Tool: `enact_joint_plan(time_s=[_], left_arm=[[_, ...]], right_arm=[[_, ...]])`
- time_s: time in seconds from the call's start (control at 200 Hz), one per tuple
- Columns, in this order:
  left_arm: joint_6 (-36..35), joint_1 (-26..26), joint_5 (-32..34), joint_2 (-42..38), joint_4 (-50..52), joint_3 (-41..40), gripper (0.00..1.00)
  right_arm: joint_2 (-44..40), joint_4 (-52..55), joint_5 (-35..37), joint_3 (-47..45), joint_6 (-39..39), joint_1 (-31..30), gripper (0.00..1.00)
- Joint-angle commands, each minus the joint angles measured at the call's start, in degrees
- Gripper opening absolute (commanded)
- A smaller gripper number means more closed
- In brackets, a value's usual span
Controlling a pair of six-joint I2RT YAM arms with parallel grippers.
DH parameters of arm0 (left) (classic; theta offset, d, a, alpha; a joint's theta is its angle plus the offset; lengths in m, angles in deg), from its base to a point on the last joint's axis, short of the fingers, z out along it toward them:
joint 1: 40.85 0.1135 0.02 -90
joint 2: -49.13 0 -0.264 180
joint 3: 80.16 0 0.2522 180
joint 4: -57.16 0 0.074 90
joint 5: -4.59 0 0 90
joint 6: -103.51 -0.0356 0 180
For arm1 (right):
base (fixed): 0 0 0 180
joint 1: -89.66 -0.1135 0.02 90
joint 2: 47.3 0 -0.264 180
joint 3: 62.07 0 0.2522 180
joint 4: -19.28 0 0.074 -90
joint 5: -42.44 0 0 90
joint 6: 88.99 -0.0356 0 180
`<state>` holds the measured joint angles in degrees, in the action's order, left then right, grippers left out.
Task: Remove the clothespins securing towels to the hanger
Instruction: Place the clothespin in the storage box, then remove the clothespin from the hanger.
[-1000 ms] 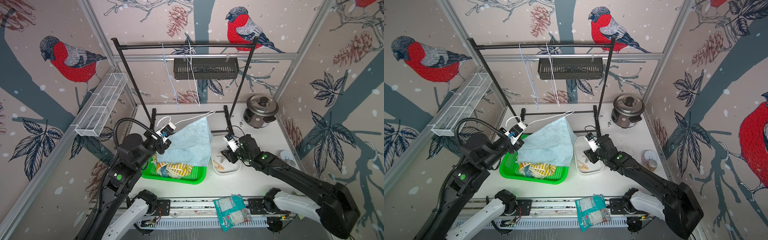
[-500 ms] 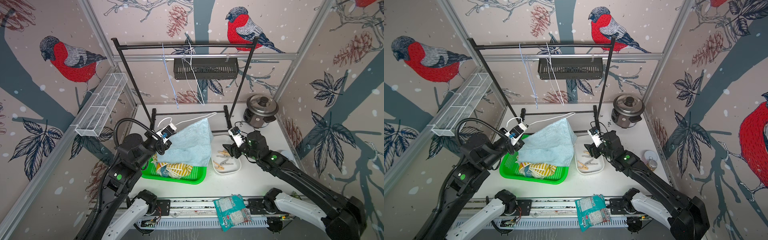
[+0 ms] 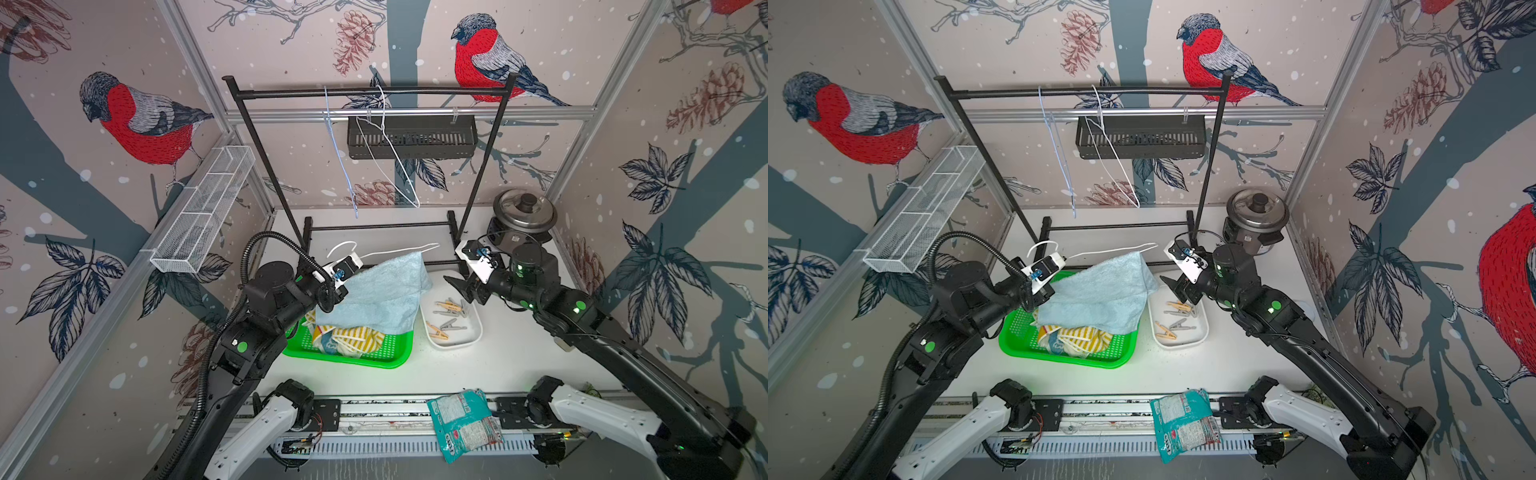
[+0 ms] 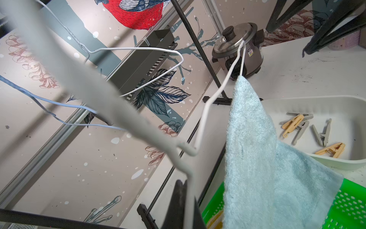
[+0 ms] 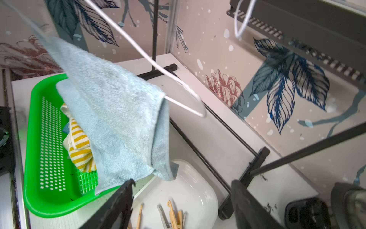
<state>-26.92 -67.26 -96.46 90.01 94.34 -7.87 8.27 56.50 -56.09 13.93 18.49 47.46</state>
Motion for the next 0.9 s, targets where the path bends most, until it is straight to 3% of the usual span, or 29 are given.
enact_joint_plan(time_s=[0.0,0.165,0.56,0.71,0.896], left_arm=[[-1.50,0.06,-2.13,0.20,-0.89,-0.18,0.00],[-1.66,0.06,-3.18,0.99,-1.01,-0.34,0.00],[-3.96,0.13,-7.22,1.66,-1.42,-0.51,0.00],[-4.31,0.13,-7.81,1.92,-1.95,-0.57,0.00],[-4.49,0.10,-8.12,2.18,-2.46,-0.52,0.00]], right_arm=[[3.09,3.22,3.78,4.74,6.48,-3.43,0.80],[11.08,2.95,3.76,12.82,11.31,-8.33,0.81],[24.47,-1.61,-8.53,24.78,16.12,-11.64,0.80],[27.79,-2.81,-11.15,26.80,16.54,-13.20,0.69],[30.45,-2.38,-11.99,29.09,16.96,-14.12,0.42]])
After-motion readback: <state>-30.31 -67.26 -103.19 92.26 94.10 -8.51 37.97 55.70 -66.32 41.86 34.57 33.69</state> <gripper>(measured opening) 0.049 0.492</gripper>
